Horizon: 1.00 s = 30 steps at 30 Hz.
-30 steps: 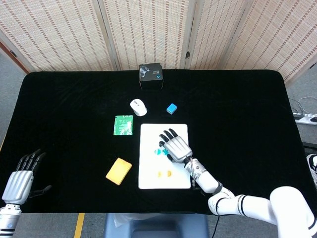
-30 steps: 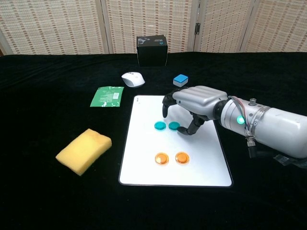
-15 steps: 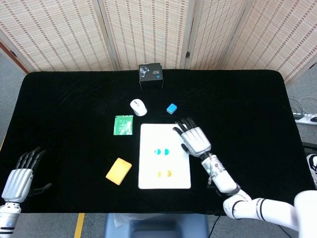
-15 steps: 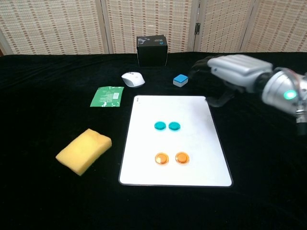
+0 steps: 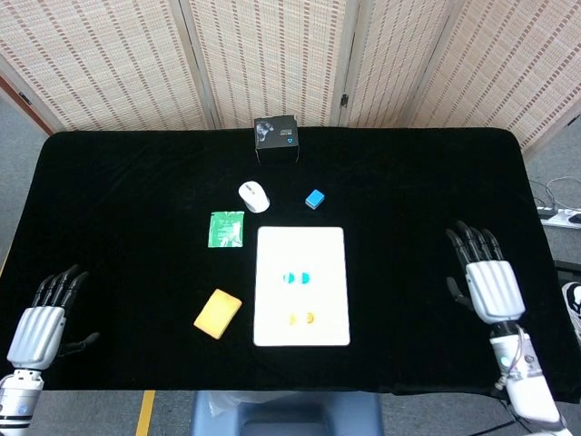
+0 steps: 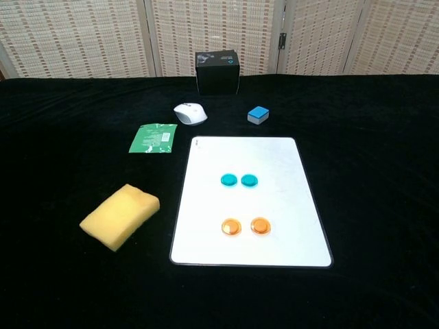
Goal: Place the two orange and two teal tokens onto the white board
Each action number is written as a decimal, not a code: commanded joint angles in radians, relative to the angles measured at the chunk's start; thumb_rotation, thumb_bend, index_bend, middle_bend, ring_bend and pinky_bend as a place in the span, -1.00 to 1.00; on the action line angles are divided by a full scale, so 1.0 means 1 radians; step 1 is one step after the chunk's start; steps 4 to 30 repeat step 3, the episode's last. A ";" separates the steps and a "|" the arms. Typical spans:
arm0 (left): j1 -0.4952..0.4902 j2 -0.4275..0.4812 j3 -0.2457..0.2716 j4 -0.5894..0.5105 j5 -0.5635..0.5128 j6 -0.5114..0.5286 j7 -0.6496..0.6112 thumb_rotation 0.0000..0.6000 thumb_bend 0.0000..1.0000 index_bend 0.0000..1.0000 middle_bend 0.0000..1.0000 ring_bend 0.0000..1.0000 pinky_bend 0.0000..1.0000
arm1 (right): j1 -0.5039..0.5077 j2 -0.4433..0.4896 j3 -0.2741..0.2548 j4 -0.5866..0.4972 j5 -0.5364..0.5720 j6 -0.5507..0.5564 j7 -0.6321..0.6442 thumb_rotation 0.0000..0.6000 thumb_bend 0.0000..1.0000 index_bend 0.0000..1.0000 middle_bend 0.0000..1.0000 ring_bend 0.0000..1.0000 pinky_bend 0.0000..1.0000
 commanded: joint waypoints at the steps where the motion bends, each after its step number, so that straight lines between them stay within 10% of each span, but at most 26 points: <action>1: 0.001 0.006 0.001 -0.017 0.004 0.004 0.015 1.00 -0.65 -0.98 -1.00 -0.99 -1.00 | -0.079 0.023 -0.050 0.008 -0.066 0.064 0.078 1.00 -0.09 -1.00 -1.00 -1.00 -1.00; 30: 0.002 0.009 0.002 -0.030 0.008 0.009 0.025 1.00 -0.65 -0.98 -1.00 -0.99 -1.00 | -0.113 0.014 -0.055 0.025 -0.089 0.105 0.104 1.00 -0.09 -1.00 -1.00 -1.00 -1.00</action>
